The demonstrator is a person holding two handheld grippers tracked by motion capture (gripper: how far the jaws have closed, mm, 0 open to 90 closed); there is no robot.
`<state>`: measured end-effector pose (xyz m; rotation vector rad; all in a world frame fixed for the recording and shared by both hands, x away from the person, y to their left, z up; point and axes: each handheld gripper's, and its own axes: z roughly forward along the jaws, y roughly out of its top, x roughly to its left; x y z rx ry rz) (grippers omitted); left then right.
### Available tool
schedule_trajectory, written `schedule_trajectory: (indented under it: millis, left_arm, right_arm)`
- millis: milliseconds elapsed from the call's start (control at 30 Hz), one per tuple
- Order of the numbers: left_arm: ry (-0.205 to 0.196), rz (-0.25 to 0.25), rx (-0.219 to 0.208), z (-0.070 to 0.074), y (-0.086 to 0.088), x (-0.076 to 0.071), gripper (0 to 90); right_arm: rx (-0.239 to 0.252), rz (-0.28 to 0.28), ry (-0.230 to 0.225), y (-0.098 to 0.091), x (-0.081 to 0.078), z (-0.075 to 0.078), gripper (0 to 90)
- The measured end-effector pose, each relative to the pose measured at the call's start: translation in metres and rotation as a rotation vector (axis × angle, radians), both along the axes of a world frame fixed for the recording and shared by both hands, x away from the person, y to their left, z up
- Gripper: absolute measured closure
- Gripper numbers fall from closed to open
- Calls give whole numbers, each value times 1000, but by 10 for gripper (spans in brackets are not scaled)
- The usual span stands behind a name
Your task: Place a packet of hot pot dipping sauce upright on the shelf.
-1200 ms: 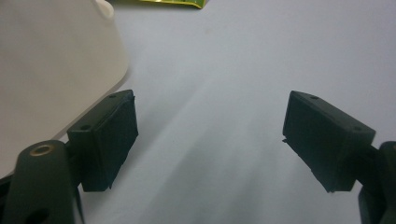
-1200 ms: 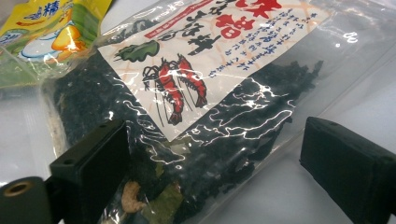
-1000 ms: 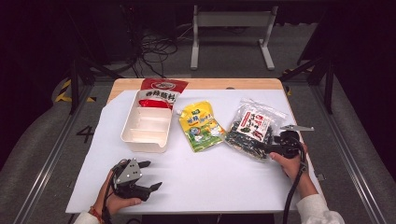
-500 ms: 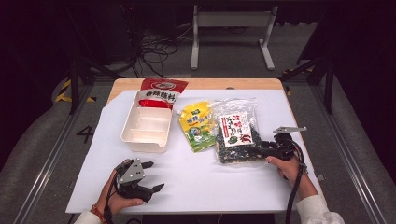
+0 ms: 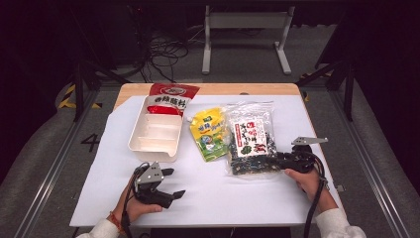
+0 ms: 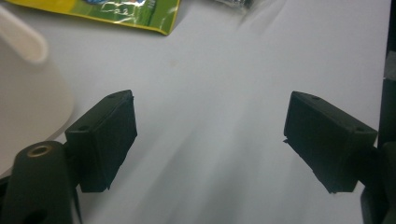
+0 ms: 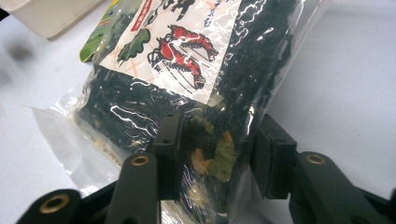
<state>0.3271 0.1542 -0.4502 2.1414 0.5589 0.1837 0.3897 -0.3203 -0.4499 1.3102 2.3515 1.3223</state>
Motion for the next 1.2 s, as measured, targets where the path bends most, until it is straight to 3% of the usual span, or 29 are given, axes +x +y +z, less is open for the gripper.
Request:
schedule_trajectory:
  millis: [333,467,667,933,1133,1200]
  left_arm:
    - [19,-54,-21,4,-48,20,171]
    - [21,-46,-46,7,-65,29,168]
    - [22,-23,-60,8,-79,41,160]
    - [61,-24,-96,4,-91,55,141]
    - [44,-26,-129,9,-95,59,149]
    - [37,-42,-150,13,-95,58,194]
  right_arm:
    - [-14,54,-90,0,-12,3,700]
    - [-20,83,-125,3,-17,4,715]
    - [-36,111,-172,9,-23,5,726]
    - [-48,162,-220,19,-29,6,737]
    - [-54,196,-250,27,-34,8,738]
    - [-54,208,-265,30,-36,9,741]
